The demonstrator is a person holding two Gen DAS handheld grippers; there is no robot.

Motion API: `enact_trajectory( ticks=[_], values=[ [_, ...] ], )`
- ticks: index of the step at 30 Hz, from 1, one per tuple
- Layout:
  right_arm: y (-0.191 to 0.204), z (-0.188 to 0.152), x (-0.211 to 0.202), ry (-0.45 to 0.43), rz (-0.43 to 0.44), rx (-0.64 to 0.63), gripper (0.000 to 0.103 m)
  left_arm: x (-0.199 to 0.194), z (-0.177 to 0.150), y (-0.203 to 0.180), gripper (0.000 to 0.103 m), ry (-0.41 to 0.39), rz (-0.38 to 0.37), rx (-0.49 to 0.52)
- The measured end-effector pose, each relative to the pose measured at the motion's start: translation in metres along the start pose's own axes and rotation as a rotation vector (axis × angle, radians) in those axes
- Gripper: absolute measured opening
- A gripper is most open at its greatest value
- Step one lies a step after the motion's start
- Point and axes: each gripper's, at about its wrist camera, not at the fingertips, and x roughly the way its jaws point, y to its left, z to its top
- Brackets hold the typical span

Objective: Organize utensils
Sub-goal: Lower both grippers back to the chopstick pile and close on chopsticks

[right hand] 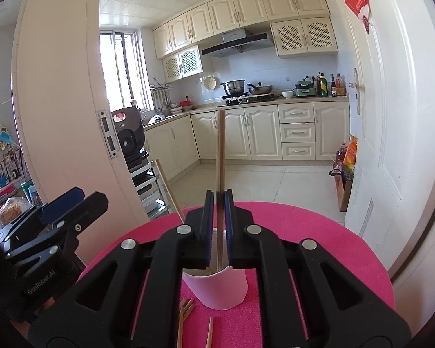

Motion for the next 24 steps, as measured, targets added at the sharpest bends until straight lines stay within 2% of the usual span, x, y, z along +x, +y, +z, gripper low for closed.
enact_trajectory(
  ticks=[1, 3, 4, 5, 6, 10, 16, 19, 20, 23, 24],
  values=[
    [0.0, 0.001, -0.005, -0.007, -0.004, 0.001, 0.012, -0.003, 0.0, 0.001, 0.051, 0.002, -0.001, -0.001],
    [0.0, 0.002, -0.015, -0.021, -0.009, 0.001, 0.027, -0.011, 0.0, 0.003, 0.054, 0.012, -0.006, -0.007],
    [-0.001, 0.003, -0.021, -0.027, -0.012, 0.0, 0.032, -0.015, 0.0, 0.005, 0.055, 0.018, -0.012, -0.01],
    [-0.001, 0.004, -0.026, -0.033, -0.015, -0.002, 0.042, -0.019, 0.0, 0.007, 0.056, 0.029, -0.019, -0.011],
    [-0.002, 0.003, -0.031, -0.038, -0.019, -0.003, 0.046, -0.022, 0.0, 0.008, 0.057, 0.044, -0.023, -0.012],
    [-0.003, -0.002, -0.047, -0.005, -0.029, -0.009, 0.046, -0.025, -0.008, 0.019, 0.062, 0.158, -0.052, -0.003],
    [-0.001, -0.023, -0.052, 0.118, -0.052, -0.047, 0.046, -0.009, -0.043, 0.038, 0.062, 0.418, -0.04, 0.028],
    [0.001, -0.038, -0.045, 0.217, -0.046, -0.057, 0.046, 0.007, -0.07, 0.046, 0.062, 0.584, -0.049, 0.013],
    [0.001, -0.042, -0.041, 0.247, -0.045, -0.059, 0.046, 0.013, -0.081, 0.048, 0.062, 0.649, -0.074, -0.001],
    [0.005, -0.061, -0.025, 0.387, -0.029, -0.066, 0.046, 0.021, -0.109, 0.054, 0.061, 0.744, -0.089, -0.03],
    [0.005, -0.067, -0.018, 0.44, -0.025, -0.068, 0.046, 0.024, -0.116, 0.054, 0.058, 0.767, -0.091, -0.029]
  ],
)
